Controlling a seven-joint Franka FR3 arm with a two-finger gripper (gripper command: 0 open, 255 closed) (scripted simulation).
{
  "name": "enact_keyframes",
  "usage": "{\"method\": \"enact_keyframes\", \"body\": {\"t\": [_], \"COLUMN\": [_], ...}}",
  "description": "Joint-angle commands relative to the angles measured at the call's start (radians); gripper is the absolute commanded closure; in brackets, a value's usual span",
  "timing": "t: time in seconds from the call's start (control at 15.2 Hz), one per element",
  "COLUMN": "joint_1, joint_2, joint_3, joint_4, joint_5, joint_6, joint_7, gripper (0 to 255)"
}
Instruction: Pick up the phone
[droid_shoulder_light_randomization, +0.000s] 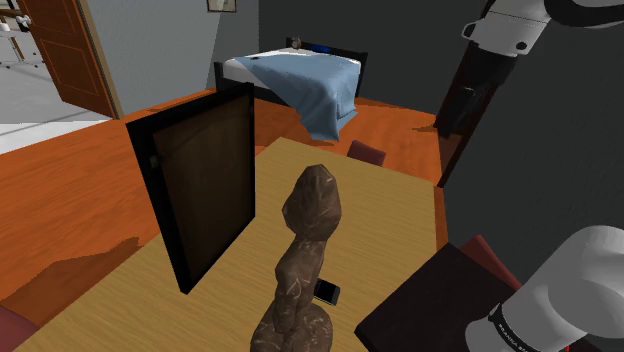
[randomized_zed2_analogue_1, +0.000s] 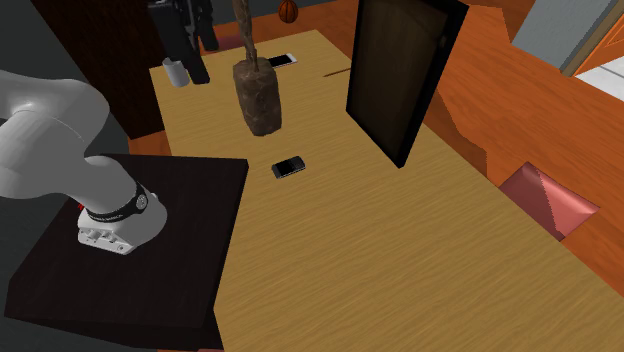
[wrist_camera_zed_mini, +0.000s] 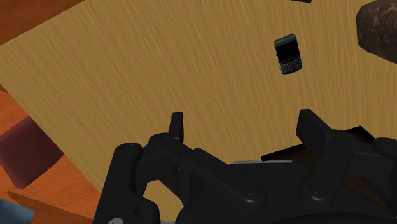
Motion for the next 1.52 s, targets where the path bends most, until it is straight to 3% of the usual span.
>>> {"method": "enact_keyframes", "body": {"t": [0.0,0.73,1.45], "joint_1": [0.000,0.080,0.144], "joint_2": [0.000,0.089,0.357], "joint_3": [0.000,0.095,0.210], "joint_4": [0.000,-0.266,-0.399], "joint_5": [0.000,0.046,0.061], "joint_6": [0.000,0.348,0.742], "joint_7": [0.000,-0.017,-0.012], "gripper": [0,0,0]}}
